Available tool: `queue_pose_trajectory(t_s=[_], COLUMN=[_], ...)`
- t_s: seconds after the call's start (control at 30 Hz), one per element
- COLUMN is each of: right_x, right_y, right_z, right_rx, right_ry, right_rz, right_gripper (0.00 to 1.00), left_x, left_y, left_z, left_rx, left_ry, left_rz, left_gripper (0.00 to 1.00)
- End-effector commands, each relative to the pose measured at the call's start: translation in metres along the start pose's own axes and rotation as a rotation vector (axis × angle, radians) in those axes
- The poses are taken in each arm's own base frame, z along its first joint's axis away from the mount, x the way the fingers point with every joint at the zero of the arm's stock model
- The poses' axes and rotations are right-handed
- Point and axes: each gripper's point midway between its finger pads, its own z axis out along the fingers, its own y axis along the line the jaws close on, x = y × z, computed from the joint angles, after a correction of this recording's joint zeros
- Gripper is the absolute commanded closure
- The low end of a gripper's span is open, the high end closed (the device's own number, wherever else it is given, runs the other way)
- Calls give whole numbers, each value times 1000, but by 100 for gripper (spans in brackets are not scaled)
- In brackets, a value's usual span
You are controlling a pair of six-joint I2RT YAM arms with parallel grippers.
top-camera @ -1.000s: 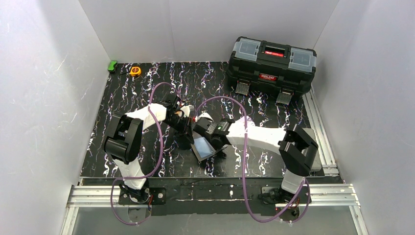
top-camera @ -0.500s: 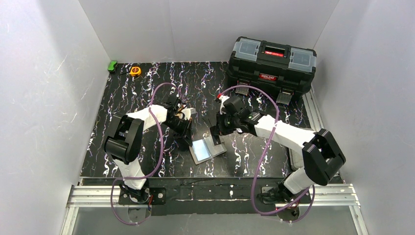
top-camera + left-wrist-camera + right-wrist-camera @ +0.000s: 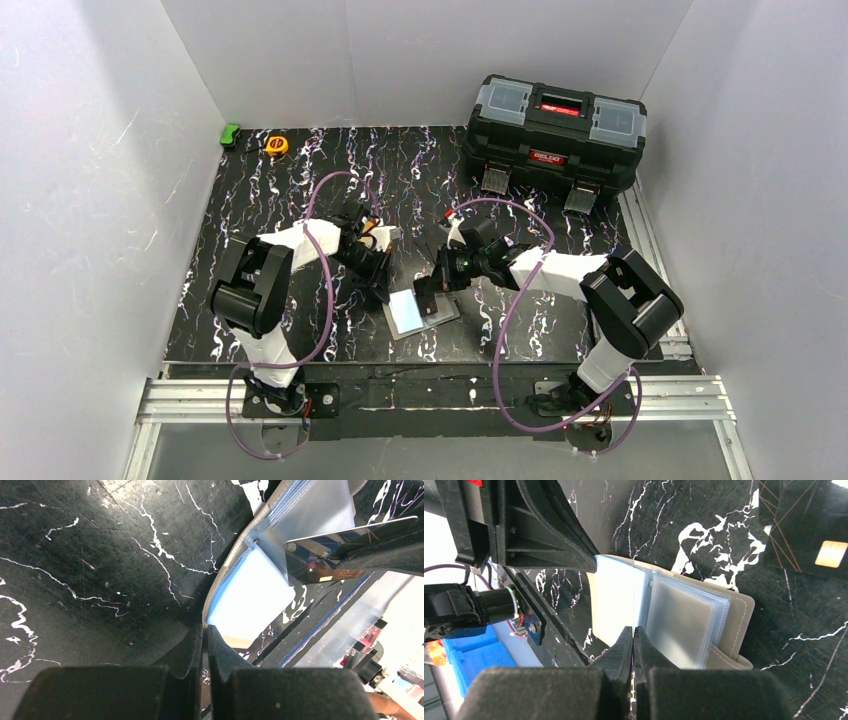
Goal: Put the credit cards into the card holder
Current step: Insert the credit card into the card holder.
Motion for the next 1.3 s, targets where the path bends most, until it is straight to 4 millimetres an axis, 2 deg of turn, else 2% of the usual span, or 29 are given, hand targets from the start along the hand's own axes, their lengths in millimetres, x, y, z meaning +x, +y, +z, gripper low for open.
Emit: queue_pose_trajectory(t_s=[0.0,0.33,0.63,0.83,1.03,1.27], right_x=[-16,-7,-16,-6,1,2], right_y=[15,1,-20,-18,-7,-1], right_z=[1,5,-6,-3,1,0], right_rx=[-73,-67,-15,-57,-147,-188], right_ry=[-56,-26,-61,-26,11,16], right_rz=[-8,43,63,82,84,85], right_gripper=[99,99,99,99,99,99], left_x=[2,0,-1,0,0,0], left_y=[-3,-6,-7,-7,-7,-9], left_z=[-7,-6,-6,-4,-2,0], left_rx=[-16,-10,-16,-15,-16,-12], left_ry=[-21,-25,-23,-17,-16,-13], left_rz=[61,47,44,40,36,39], left_gripper=[100,100,100,100,100,100])
